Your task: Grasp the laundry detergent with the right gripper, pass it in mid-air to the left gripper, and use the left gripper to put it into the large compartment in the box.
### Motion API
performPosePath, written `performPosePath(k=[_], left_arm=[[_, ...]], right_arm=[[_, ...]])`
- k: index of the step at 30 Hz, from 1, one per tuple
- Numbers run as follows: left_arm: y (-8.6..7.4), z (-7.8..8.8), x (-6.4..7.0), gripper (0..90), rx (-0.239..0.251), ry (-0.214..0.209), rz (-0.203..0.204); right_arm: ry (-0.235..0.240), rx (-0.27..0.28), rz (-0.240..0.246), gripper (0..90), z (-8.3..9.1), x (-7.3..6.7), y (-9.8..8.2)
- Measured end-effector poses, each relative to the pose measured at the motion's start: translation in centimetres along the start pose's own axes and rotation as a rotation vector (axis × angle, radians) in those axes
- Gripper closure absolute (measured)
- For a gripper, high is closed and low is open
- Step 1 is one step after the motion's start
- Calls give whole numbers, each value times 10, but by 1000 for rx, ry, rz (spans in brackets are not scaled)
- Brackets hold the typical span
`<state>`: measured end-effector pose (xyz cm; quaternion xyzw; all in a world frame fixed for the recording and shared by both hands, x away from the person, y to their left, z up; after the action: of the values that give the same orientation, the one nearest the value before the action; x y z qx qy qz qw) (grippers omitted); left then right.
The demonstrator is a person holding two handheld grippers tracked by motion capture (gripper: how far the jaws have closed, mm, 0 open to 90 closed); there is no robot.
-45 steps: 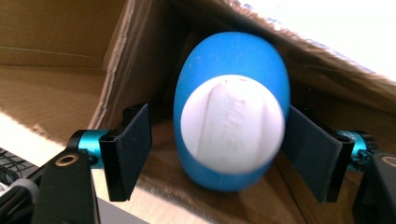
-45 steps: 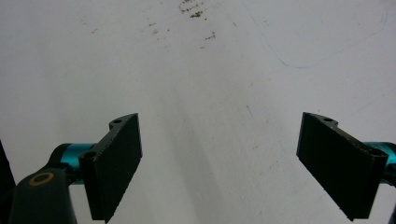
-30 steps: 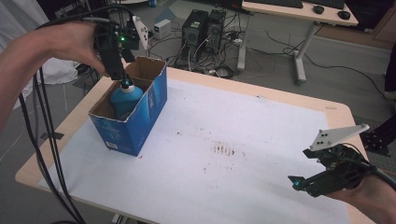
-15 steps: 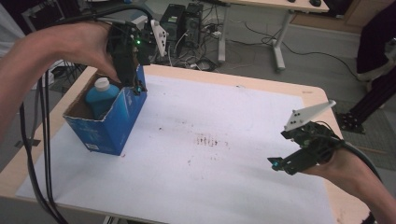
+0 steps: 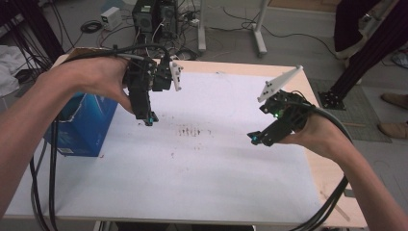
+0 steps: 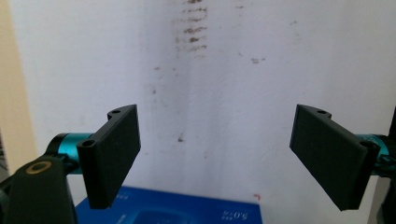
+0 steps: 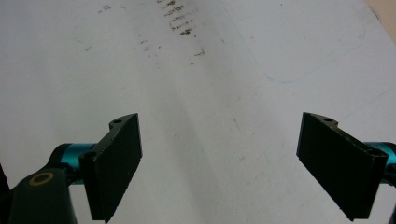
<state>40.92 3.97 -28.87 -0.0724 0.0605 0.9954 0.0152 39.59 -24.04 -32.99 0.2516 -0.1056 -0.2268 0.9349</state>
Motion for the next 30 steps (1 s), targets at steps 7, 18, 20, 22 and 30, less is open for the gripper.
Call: performPosePath(k=[7, 18, 20, 22, 30], left_arm=[[7, -27, 8, 162, 2, -34, 20], [-7, -50, 9, 163, 19, -52, 114], [-7, -50, 10, 162, 22, -53, 123], [-8, -51, 9, 162, 18, -56, 124], [-8, -54, 9, 162, 14, -50, 135]], right_arm=[[-5, -20, 13, 136, 5, -1, 9], [32, -35, 70, 136, 1, -4, 19], [34, -38, 71, 136, 0, -4, 19], [41, -47, 78, 136, -2, -5, 20], [41, -70, 109, 136, -7, -10, 21]])
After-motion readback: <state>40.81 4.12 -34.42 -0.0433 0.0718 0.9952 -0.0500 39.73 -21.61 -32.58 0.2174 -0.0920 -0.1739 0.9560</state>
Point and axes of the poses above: each handheld gripper's, and its own axes: z roughly backward along the jaws, y roughly out of its top, x roughly to its right, the point moved 3 cm from there along -z, roughly forward along the jaws, and after that the axes turned 4 degrees about -z, right-handed, at the moved point
